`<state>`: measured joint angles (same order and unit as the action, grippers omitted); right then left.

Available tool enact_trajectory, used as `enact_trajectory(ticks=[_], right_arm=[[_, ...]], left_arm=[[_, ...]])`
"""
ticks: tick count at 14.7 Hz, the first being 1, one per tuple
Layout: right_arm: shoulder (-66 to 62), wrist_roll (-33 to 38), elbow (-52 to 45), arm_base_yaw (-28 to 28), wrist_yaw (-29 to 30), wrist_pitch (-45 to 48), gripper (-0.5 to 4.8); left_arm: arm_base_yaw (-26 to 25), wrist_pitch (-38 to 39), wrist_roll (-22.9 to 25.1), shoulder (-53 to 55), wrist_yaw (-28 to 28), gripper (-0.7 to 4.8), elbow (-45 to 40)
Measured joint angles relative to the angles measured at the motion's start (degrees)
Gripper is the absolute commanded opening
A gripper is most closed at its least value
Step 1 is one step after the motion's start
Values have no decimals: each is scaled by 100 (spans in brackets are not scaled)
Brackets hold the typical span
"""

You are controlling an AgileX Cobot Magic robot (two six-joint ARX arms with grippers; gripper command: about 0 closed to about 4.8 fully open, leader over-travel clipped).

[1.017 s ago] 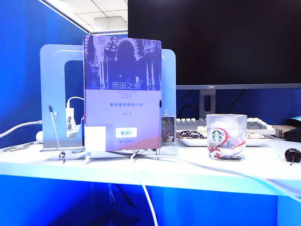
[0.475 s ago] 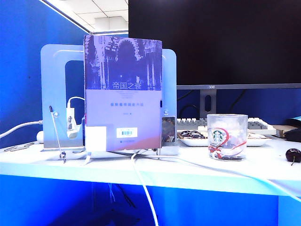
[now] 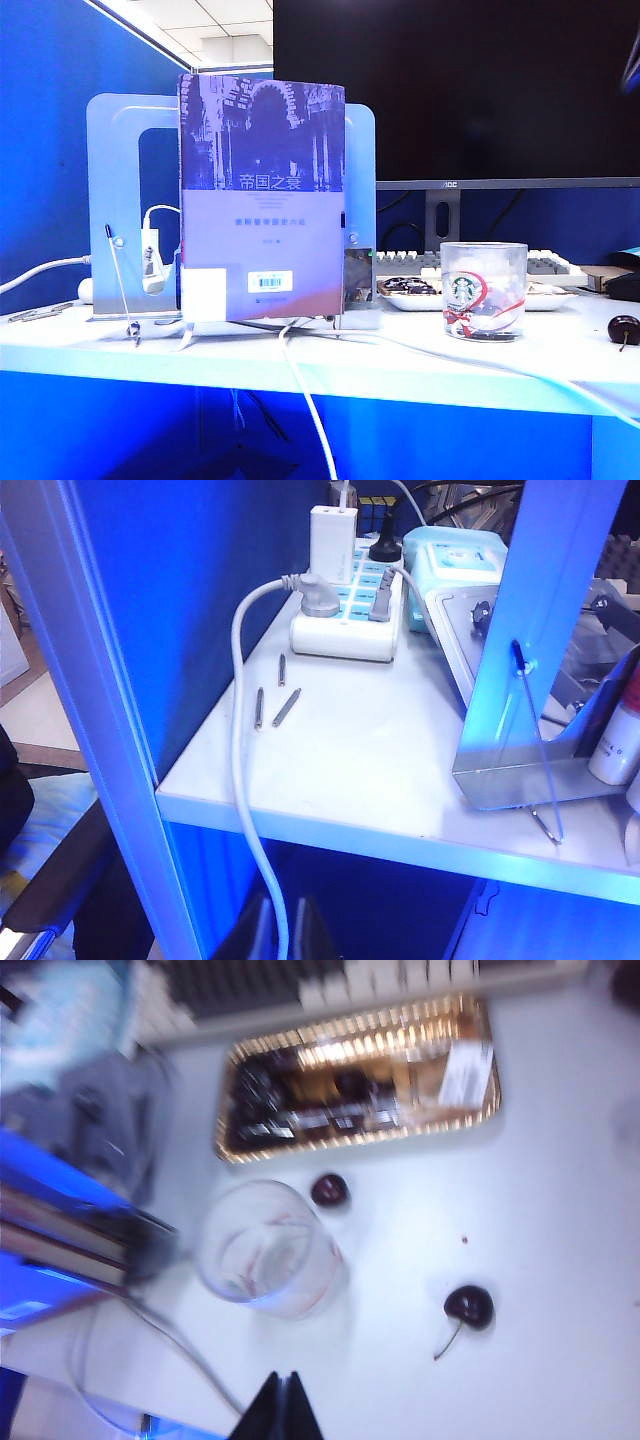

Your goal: Pick up the cherry on the right side of the glass and put it inside the glass.

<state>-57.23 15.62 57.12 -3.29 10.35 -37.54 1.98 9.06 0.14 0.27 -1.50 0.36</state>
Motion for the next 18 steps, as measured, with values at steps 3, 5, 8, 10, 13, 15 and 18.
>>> enact_trajectory(ticks=[3, 5, 8, 10, 13, 15, 18], right_arm=[[-1047, -24, 341, 66, 2, -527, -1], [-1537, -68, 341, 72, -4, -522, 65], [-1985, -216, 341, 74, -367, -431, 445], [-2155, -306, 343, 74, -758, -264, 445], [-2496, -396, 352, 79, -1021, 55, 445], [-2776, -402, 358, 79, -1058, 90, 445], [-3187, -404, 361, 79, -1064, 186, 444]], left_arm=[[0, 0, 0, 0, 0, 53, 0], [0, 0, 0, 0, 0, 53, 0], [0, -2, 0, 0, 0, 53, 0], [0, -2, 0, 0, 0, 53, 0], [0, -2, 0, 0, 0, 53, 0], [0, 0, 0, 0, 0, 53, 0], [0, 0, 0, 0, 0, 53, 0]])
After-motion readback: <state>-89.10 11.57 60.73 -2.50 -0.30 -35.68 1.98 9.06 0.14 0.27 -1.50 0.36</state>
